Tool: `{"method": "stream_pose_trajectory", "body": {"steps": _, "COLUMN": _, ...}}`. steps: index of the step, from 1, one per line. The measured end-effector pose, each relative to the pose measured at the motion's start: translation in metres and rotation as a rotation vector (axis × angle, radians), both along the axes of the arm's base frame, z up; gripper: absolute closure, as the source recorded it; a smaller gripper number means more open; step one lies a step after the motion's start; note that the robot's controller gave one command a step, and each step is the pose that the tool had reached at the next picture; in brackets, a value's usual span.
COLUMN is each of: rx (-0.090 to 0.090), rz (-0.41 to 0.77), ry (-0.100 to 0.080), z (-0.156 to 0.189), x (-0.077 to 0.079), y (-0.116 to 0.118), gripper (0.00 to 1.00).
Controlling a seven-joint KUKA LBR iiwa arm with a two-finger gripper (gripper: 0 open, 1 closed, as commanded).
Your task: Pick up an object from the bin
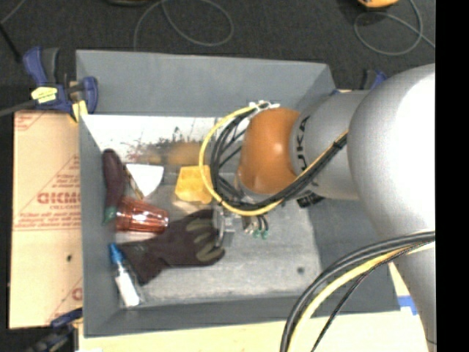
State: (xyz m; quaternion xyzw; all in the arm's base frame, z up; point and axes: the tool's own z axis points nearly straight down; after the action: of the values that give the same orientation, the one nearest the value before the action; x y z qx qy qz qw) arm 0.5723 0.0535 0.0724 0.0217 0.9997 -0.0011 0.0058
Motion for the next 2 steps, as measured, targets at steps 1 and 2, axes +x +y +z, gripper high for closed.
{"method": "stream_pose_trajectory", "body": {"steps": 1, "rx": 0.0, "rz": 0.0, "ry": -0.001, "z": 0.003, "x": 0.0, "y": -0.001, "gripper": 1.0}}
{"method": "stream_pose_trajectory", "body": {"steps": 2, "rx": -0.001, "rz": 0.0, "ry": 0.006, "z": 0.014, "x": -0.003, "y": -0.001, "gripper": 1.0}}
